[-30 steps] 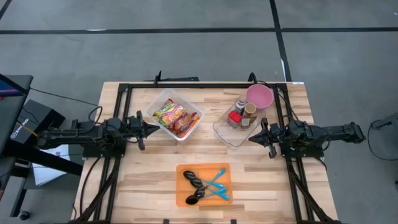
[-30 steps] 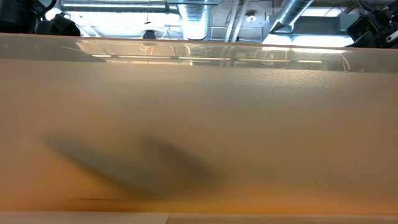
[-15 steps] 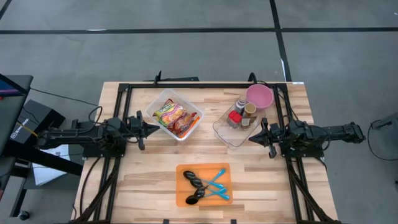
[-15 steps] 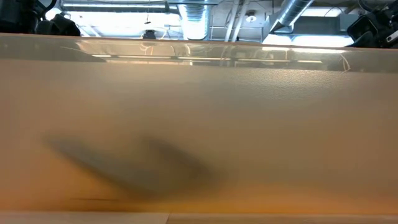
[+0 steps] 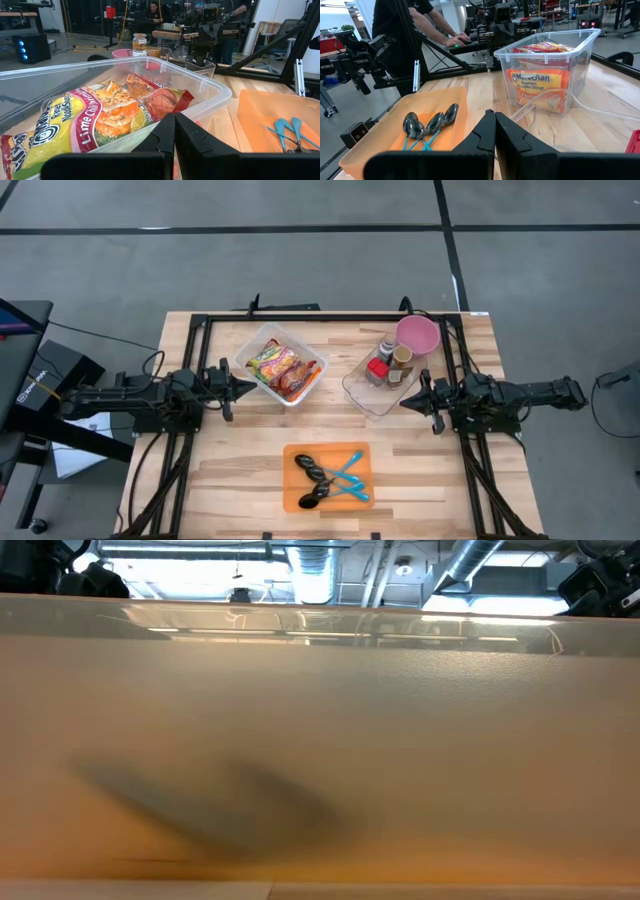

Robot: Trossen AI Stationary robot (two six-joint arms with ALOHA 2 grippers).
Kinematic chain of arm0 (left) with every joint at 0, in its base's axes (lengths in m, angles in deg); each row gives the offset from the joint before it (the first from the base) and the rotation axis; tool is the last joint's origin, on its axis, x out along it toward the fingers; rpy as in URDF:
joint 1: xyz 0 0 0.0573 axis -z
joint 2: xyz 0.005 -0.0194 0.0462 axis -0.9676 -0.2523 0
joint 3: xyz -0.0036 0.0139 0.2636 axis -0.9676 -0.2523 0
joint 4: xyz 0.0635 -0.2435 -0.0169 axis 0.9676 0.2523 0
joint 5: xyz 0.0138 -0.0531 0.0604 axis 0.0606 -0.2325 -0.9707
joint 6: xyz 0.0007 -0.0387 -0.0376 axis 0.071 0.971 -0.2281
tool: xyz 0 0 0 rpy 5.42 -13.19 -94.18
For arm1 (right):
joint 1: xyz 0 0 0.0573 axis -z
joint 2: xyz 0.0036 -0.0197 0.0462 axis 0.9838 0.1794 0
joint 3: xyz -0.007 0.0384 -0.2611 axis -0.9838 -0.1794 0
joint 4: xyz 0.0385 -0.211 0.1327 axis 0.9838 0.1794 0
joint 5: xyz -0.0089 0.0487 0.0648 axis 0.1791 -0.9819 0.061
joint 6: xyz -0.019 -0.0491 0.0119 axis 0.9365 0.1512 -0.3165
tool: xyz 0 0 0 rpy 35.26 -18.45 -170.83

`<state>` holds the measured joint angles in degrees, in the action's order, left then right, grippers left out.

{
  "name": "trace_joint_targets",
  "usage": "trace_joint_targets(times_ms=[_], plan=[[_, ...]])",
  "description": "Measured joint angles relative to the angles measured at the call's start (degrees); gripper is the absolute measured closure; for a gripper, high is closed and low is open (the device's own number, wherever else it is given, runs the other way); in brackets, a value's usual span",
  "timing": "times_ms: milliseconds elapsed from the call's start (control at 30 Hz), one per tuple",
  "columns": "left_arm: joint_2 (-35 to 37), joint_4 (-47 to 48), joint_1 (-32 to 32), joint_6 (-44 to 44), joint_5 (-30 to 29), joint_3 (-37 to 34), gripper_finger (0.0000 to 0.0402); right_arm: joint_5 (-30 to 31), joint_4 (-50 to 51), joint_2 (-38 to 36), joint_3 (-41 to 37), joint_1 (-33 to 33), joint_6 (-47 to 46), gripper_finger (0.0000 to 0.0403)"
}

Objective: Pick & Place Food Item
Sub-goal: Return to Home Position

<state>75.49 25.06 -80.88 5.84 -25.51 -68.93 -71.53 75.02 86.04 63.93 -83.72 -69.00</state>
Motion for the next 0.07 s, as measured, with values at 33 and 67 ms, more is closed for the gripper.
trace_joint_targets(times_ms=[33, 67], plan=[[0.0, 0.0, 0.0, 0.0, 0.0, 0.0, 0.0399, 0.0, 0.0, 0.0, 0.0, 0.0, 0.0, 0.0403], [0.0, 0.0, 0.0, 0.0, 0.0, 0.0, 0.0399, 0.0, 0.0, 0.0, 0.0, 0.0, 0.0, 0.0403]])
